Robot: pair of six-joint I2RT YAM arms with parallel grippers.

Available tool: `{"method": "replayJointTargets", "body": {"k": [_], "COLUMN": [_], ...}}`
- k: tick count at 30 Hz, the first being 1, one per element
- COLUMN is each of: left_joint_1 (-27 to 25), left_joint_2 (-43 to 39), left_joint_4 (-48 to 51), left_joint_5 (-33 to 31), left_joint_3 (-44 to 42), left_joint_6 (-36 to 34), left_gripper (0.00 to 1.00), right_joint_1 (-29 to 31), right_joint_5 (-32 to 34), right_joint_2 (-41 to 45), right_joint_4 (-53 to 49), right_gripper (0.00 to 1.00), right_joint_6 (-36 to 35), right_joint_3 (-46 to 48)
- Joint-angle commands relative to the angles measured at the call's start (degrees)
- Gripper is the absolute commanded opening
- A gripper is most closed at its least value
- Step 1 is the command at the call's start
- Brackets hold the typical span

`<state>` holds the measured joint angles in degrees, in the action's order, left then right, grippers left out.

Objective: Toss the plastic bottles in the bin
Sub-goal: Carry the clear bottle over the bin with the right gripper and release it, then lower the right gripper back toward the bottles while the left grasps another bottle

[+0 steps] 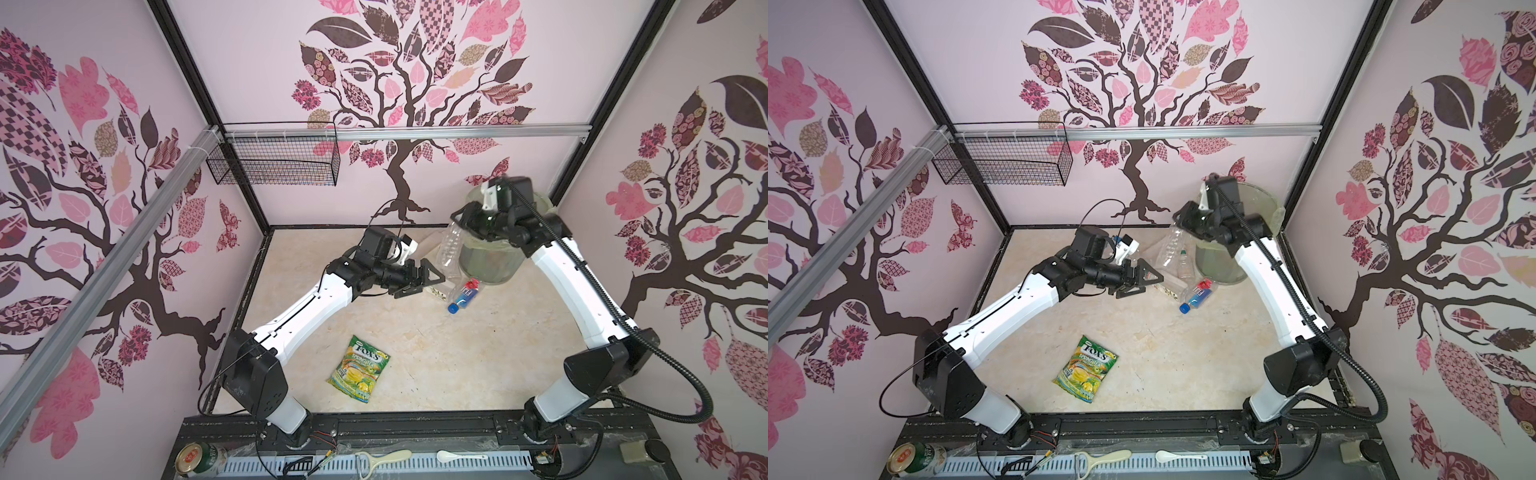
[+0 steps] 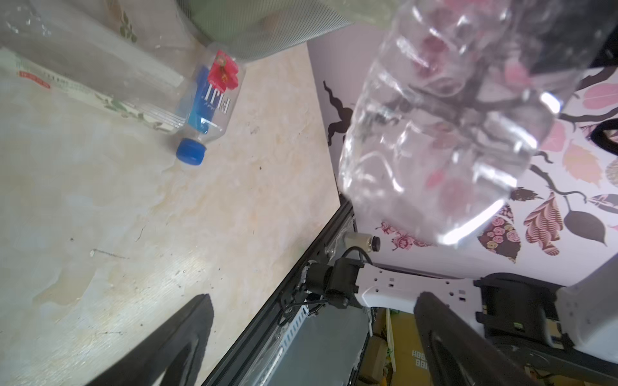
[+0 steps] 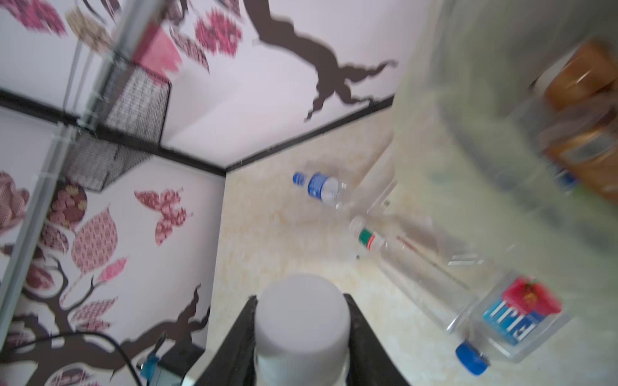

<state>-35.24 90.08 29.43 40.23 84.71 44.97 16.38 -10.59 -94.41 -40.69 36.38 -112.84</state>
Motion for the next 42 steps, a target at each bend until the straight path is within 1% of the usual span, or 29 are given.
{"method": "replayJointTargets", "body": {"k": [1,2,4,5,7,9,11,13,15,17,18,19,20,21,23,24,26,28,32,37,39,42], "left_joint_1": [0.09,0.07,-0.43,-0.78,-1.53,-2.35,-2.72,-2.82,-2.86,-2.82,-2.87,-2.81,-2.85,-2.81,-2.81,-2.82,-2.82,-2.81,-2.77,-1.79,-0.92,0.88], "left_joint_2": [0.05,0.63,1.94,2.83,3.39,2.86,1.79,0.81,0.31,0.25,0.27,0.37,0.44,0.37,0.32,0.27,0.18,0.35,1.08,2.36,3.25,4.9], "left_joint_4": [-1.52,-2.1,-5.11,-4.37,-2.57,-2.1,-1.82,-1.78,-0.52,0.35,0.47,0.3,-0.07,-0.6,-0.8,-0.78,-0.78,-0.84,-0.84,1.04,1.34,3.48], "left_joint_5": [-1.87,-2.69,-2.32,-2.68,-3.65,-3.9,-4.18,-4.27,-4.65,-5.02,-5.07,-4.86,-4.58,-4.48,-4.46,-4.54,-4.87,-5.14,-5.83,-8.19,-8.75,-10.97], "left_joint_3": [7.36,8.59,10.53,12.25,14.05,12.74,9.66,7.49,7.46,7.74,7.64,7.58,7.27,6.96,6.67,6.51,5.96,5.82,6.15,6.42,6.2,5.85], "left_joint_6": [5.53,8.3,12.38,12.59,12.42,12.07,11.86,11.84,10.96,10.13,10.04,10.13,10.4,10.72,10.77,10.62,10.44,10.64,10.83,11.04,12.16,14.59], "left_gripper": [0.98,0.98,0.98,0.98,0.98,0.98,0.98,0.98,0.98,0.98,0.98,0.98,0.98,0.98,0.98,0.98,0.98,0.98,0.98,0.98,0.98,0.98], "right_joint_1": [-3.11,-4.28,-7.03,-8.56,-11.45,-13.1,-13.49,-14.04,-14.62,-14.79,-14.71,-14.72,-14.69,-14.72,-14.68,-14.64,-14.63,-14.66,-14.63,-13.89,-11.47,-6.35], "right_joint_5": [7.86,9.4,13.18,15.22,18.39,22.68,26.78,28.39,28.89,27.96,27.03,25.92,25.2,25.22,25.15,24.77,24.27,24.26,23.23,19.42,19.36,20.49], "right_joint_2": [-3.93,-5.58,-9.1,-10.57,-11.54,-9.44,-5.55,-2.9,-3.5,-6.66,-8.41,-10.79,-13.12,-15.53,-20.28,-21.64,-21.93,-19.51,-13.15,-8.86,-6.01,-0.33], "right_joint_4": [-7.82,-9.03,-11.12,-11.96,-11.24,-7.25,-0.25,4.97,5.26,2.76,1.26,-0.57,-2.74,-5.17,-11.56,-12.94,-13.1,-10.77,-6.46,-8.7,-8.37,-6.3], "right_gripper": [0.34,0.34,0.34,0.34,0.34,0.35,0.38,0.41,0.41,0.43,0.46,0.53,0.63,0.72,0.92,0.99,1.0,0.99,0.99,0.99,1.0,1.0], "right_joint_6": [-4.61,-5.82,-7.95,-8.73,-9.73,-11.65,-14.51,-15.78,-15.51,-14.92,-14.34,-13.83,-13.42,-12.95,-12.02,-11.78,-11.77,-12.2,-12.3,-11.51,-12.2,-12.87], "right_joint_3": [-15.25,-20.38,-30.76,-35.55,-40.77,-39.01,-32.01,-25.16,-23.04,-22.3,-22.08,-22.03,-22.99,-25.44,-34.77,-38.48,-41.65,-39.19,-30.07,-25.1,-20.24,-10.24]}}
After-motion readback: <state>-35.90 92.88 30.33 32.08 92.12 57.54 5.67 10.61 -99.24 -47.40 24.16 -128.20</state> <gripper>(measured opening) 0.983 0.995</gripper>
